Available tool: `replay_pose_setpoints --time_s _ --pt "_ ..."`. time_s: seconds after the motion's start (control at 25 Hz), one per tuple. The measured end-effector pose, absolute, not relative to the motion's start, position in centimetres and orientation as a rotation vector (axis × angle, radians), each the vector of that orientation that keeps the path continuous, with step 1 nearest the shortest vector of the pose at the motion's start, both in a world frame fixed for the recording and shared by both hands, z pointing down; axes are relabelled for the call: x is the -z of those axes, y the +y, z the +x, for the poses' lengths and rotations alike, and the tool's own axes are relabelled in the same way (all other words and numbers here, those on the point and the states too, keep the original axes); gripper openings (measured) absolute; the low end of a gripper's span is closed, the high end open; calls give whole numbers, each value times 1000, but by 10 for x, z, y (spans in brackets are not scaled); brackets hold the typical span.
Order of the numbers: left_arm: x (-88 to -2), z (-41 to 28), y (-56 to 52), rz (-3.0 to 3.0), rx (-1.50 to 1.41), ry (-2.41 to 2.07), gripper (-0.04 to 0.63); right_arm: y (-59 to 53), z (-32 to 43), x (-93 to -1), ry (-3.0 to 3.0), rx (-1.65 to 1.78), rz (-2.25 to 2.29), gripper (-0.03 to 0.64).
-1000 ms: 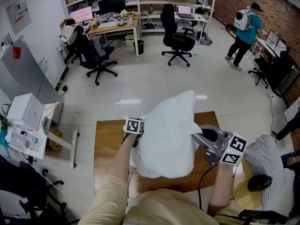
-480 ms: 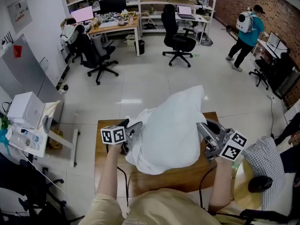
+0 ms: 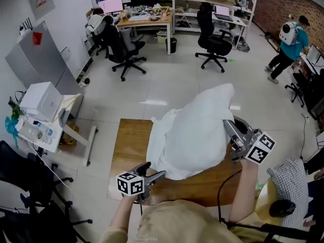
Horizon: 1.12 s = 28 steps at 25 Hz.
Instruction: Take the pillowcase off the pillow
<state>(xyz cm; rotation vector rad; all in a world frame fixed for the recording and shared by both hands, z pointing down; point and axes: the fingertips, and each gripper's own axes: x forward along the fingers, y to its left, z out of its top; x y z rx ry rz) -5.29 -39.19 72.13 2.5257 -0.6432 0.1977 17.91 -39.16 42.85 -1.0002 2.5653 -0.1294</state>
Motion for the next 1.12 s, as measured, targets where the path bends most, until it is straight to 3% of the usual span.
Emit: replay_pose_setpoints --time_s 0.28,0.4,0.44,0.48,0.68,0.8,0.96,1.0,1.12 --pt "-746 -22 -390 2523 -247 -728 330 -394 171 -428 2583 102 -941 14" --pt "-757 -21 -406 2483 -263 -833 164 -394 172 -423 2583 96 -951 14" --pt "-767 -22 -411 2474 -303 -876 56 -393 175 -421 2578 99 -961 14" --pt "-784 -24 -417 2475 -378 -924 12 -392 180 -419 2571 103 -975 14" --pt "-914 -51 -480 2501 -873 -1174 9 -388 203 -423 2560 165 -1018 12" --pt "-963 -59 -495 2407 -852 -1056 9 -384 193 -432 2560 176 -987 12" --pt "-916 -66 -488 2434 -745 -970 14 -386 188 -426 2504 185 -1006 11" --pt "-904 -72 -484 2429 -715 -957 40 -387 189 -424 2507 180 -1023 11" --pt "-878 -90 -468 2404 -640 -932 206 -385 195 -426 2500 182 -1017 11"
